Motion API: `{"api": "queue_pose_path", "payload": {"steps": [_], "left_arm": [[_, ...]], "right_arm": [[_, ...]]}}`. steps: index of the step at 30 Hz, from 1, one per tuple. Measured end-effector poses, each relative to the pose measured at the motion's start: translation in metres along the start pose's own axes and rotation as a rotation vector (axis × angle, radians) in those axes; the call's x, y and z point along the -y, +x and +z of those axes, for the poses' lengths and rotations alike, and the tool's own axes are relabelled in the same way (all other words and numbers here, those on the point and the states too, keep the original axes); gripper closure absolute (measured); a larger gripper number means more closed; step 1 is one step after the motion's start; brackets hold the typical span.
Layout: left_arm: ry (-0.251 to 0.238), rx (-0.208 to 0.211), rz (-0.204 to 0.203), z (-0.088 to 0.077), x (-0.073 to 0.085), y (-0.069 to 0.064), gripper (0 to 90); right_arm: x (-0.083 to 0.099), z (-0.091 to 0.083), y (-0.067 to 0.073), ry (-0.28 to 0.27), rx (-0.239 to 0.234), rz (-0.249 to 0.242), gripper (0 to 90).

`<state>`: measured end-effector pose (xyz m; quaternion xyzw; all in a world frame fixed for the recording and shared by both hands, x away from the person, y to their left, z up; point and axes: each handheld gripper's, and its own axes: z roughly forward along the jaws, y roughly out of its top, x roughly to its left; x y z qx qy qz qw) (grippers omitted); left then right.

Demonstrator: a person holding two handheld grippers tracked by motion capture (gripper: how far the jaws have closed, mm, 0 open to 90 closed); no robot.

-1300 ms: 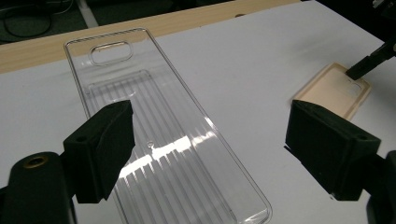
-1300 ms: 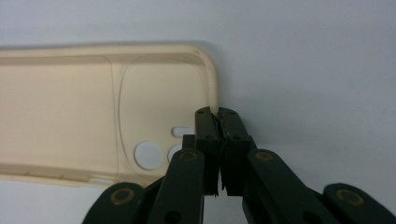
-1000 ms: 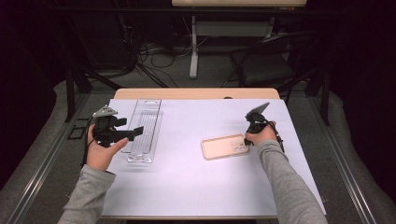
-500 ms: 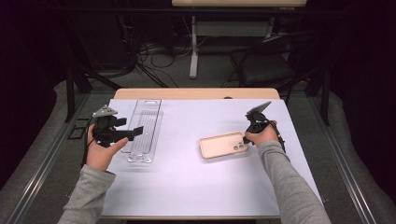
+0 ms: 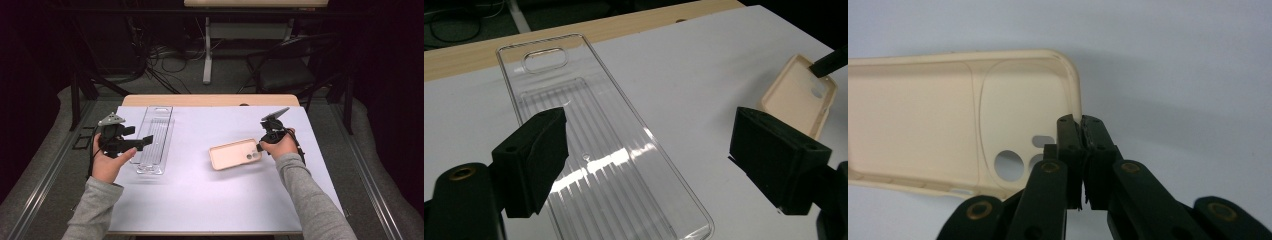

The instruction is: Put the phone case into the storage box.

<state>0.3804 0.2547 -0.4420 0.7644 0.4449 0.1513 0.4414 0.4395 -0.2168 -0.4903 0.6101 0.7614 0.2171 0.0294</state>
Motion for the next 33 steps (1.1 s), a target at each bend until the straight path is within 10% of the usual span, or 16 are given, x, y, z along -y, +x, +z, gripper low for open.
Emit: {"api": "queue_pose_path", "payload": {"steps": [33], "left_arm": [[0.011, 0.000, 0.024, 0.002, 0.000, -0.005, 15.5]], "right_arm": [[0.029, -0.032, 0.046, -0.334, -0.031, -0.208, 88.0]]}}
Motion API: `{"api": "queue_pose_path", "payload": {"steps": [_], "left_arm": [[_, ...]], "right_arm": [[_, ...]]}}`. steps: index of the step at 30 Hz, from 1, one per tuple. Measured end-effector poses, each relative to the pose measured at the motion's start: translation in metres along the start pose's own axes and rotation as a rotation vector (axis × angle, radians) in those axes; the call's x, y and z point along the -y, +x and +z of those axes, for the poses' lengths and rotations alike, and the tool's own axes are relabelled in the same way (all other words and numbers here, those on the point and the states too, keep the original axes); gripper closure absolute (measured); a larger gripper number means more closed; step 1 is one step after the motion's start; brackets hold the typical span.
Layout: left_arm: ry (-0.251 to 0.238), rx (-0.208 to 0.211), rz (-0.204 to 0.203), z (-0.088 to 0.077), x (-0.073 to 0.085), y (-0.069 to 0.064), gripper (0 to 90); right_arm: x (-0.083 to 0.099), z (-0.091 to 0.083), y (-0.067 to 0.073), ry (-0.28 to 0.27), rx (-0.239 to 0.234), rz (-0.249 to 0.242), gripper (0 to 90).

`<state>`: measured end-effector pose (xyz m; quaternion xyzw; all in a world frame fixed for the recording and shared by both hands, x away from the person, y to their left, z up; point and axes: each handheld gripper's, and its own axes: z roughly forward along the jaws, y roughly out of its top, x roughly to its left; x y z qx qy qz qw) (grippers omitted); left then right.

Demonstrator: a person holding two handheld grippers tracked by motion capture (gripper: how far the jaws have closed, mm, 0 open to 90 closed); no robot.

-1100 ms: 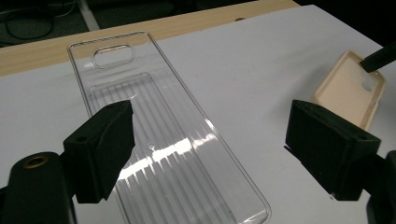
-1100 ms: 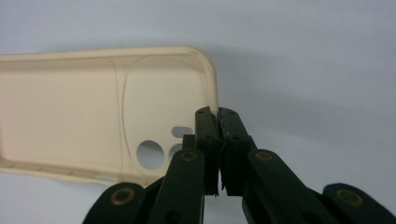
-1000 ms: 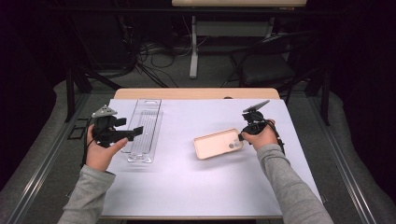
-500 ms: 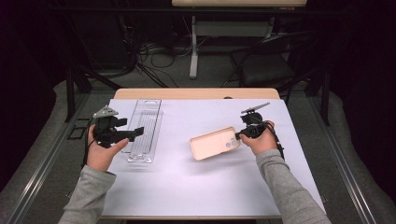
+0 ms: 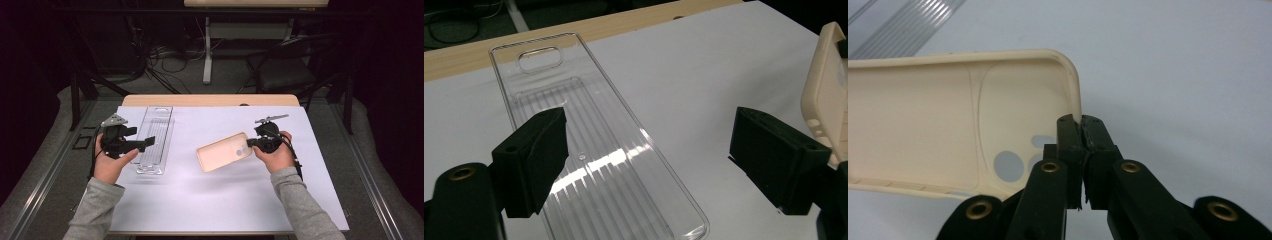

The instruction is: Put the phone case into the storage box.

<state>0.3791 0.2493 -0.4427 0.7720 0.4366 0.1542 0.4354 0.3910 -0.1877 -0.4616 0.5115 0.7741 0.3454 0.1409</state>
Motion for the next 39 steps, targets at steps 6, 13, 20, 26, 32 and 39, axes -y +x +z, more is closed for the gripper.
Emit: {"api": "queue_pose_path", "payload": {"steps": [6, 13, 20, 26, 32, 39], "left_arm": [[0.002, 0.000, 0.002, 0.001, 0.000, -0.002, 15.5], [-0.002, 0.000, 0.002, 0.000, 0.000, -0.002, 15.5], [-0.003, 0.001, 0.008, 0.001, 0.000, -0.005, 15.5], [-0.001, 0.005, 0.011, 0.002, 0.000, -0.006, 15.5], [-0.005, 0.011, 0.010, 0.003, 0.001, -0.009, 15.5], [-0.017, 0.019, 0.007, 0.002, 0.001, -0.011, 16.0]], "right_arm": [[0.001, -0.008, 0.015, -0.088, 0.026, -0.059, 88.0], [0.002, -0.012, 0.019, -0.161, 0.053, -0.092, 88.0], [0.003, -0.015, 0.021, -0.204, 0.079, -0.111, 88.0], [0.005, -0.018, 0.026, -0.247, 0.085, -0.120, 88.0], [0.008, -0.019, 0.030, -0.273, 0.094, -0.135, 88.0], [0.011, -0.023, 0.036, -0.288, 0.123, -0.175, 88.1]]}}
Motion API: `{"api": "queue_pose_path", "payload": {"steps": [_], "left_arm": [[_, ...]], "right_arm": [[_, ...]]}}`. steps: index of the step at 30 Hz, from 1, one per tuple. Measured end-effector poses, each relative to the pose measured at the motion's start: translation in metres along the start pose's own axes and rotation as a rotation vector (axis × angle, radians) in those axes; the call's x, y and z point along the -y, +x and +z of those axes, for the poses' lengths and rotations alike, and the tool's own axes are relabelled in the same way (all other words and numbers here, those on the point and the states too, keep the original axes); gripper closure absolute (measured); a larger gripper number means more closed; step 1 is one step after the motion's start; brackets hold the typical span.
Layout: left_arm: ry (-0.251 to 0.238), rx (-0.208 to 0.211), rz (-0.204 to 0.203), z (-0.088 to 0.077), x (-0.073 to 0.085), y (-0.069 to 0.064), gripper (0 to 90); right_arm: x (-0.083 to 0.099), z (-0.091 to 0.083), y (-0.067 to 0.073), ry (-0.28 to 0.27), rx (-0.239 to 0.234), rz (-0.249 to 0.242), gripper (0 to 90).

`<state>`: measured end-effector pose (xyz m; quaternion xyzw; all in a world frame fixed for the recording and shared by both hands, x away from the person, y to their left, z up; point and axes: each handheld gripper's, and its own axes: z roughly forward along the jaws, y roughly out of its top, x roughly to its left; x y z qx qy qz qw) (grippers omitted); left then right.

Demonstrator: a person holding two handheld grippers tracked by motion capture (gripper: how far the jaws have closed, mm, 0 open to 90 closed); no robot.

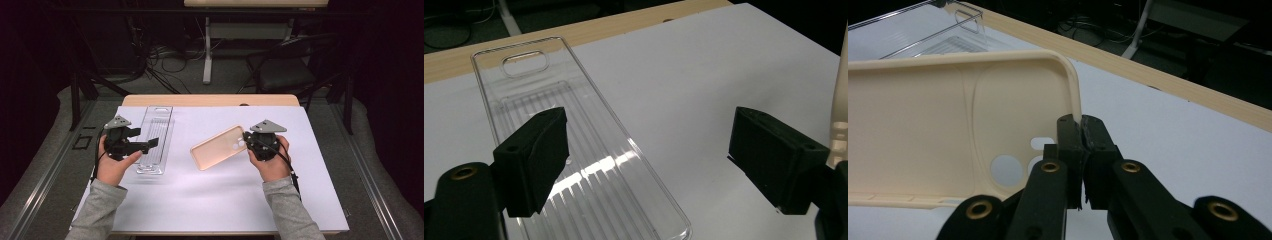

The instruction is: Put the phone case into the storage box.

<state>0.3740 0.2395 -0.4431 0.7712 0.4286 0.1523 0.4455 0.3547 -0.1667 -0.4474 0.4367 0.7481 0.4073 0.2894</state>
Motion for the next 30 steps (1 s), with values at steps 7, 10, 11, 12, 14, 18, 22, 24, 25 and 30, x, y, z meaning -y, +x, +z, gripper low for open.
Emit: {"api": "queue_pose_path", "payload": {"steps": [7, 10, 11, 12, 14, 18, 22, 24, 25, 30], "left_arm": [[0.000, 0.027, 0.003, 0.001, 0.000, -0.004, 17.6], [-0.004, 0.047, -0.002, 0.002, 0.000, -0.005, 18.1], [-0.007, 0.051, -0.003, 0.003, 0.000, -0.007, 18.1], [-0.004, 0.060, -0.002, 0.003, 0.000, -0.008, 18.1], [0.001, 0.076, 0.001, 0.005, 0.000, -0.013, 18.2], [0.010, 0.093, 0.027, 0.008, 0.000, -0.019, 22.1], [0.005, 0.120, 0.034, 0.009, 0.000, -0.025, 24.9], [-0.010, 0.142, 0.053, 0.009, -0.001, -0.033, 27.4], [-0.010, 0.142, 0.053, 0.009, -0.001, -0.033, 28.3], [-0.024, 0.210, 0.072, 0.010, -0.002, -0.049, 32.2]], "right_arm": [[0.002, 0.000, 0.004, 0.012, -0.003, -0.019, 88.0], [0.003, -0.001, 0.007, 0.010, 0.002, -0.035, 88.0], [0.004, -0.001, 0.010, 0.010, 0.004, -0.046, 88.0], [0.004, -0.001, 0.010, 0.010, 0.004, -0.046, 88.0], [0.004, -0.002, 0.014, 0.008, 0.004, -0.063, 87.9], [0.005, -0.002, 0.019, 0.007, -0.003, -0.073, 88.0], [0.005, -0.002, 0.024, 0.007, -0.008, -0.086, 87.9], [0.005, -0.001, 0.028, 0.005, -0.010, -0.097, 87.9], [0.005, -0.001, 0.028, 0.005, -0.010, -0.097, 87.9], [0.006, 0.000, 0.037, 0.005, -0.015, -0.126, 88.0]]}}
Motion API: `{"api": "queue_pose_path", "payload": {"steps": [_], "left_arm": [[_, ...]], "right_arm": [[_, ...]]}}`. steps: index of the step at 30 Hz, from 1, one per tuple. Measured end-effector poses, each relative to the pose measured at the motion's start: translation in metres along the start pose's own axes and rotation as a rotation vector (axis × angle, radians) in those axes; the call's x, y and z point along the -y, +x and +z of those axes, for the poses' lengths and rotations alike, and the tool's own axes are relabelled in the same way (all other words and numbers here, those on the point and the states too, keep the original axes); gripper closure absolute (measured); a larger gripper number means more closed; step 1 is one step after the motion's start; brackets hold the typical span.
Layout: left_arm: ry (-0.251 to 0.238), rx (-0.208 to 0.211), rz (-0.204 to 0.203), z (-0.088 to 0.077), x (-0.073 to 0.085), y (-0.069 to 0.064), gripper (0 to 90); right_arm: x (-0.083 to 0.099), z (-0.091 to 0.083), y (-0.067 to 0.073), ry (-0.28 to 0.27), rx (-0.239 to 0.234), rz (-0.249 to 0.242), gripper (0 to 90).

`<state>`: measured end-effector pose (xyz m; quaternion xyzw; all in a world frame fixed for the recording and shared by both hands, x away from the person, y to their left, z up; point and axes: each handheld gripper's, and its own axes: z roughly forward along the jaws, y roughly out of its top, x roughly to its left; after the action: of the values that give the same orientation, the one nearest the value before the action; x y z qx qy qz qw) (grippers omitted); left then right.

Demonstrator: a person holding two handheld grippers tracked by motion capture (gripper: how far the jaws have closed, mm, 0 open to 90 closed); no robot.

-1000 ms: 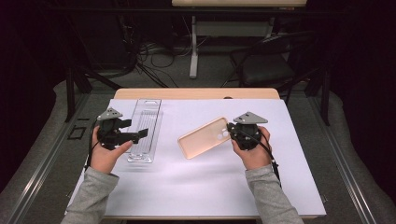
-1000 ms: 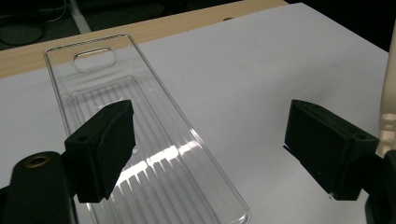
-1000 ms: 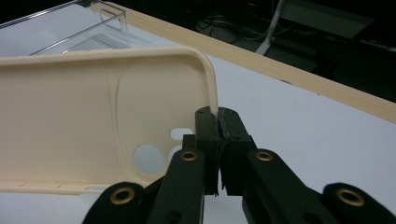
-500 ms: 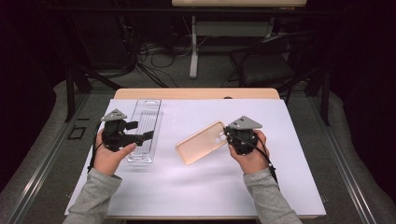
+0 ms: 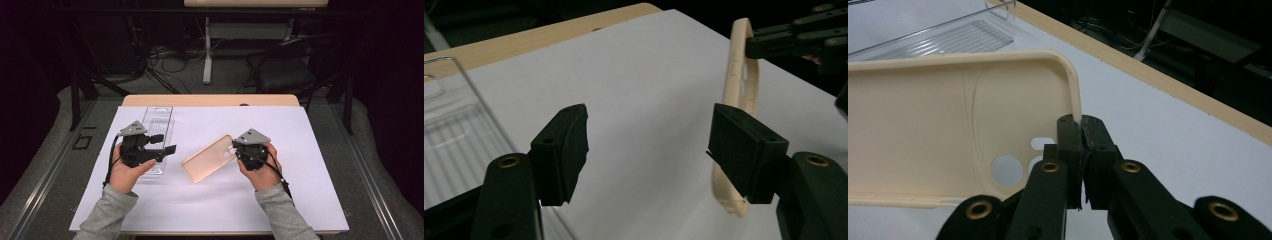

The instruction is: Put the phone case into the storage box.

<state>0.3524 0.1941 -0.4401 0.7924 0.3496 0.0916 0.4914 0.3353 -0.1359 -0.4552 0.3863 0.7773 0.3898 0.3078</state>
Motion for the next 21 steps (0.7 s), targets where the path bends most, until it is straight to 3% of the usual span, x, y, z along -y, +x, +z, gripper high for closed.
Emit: {"api": "queue_pose_path", "payload": {"steps": [7, 12, 19, 21], "left_arm": [[0.034, 0.043, 0.023, 0.010, 0.001, -0.012, 37.0], [0.052, 0.098, 0.040, 0.015, 0.001, -0.020, 40.7], [0.082, 0.109, 0.069, 0.023, 0.004, -0.026, 42.6], [0.084, 0.124, 0.050, 0.025, 0.005, -0.026, 42.9]], "right_arm": [[0.000, 0.001, 0.008, -0.001, -0.007, -0.024, 87.9], [0.000, 0.001, 0.013, -0.006, -0.011, -0.042, 87.9], [0.000, 0.001, 0.020, -0.013, -0.017, -0.062, 87.9], [0.000, 0.001, 0.021, -0.013, -0.017, -0.067, 87.9]]}}
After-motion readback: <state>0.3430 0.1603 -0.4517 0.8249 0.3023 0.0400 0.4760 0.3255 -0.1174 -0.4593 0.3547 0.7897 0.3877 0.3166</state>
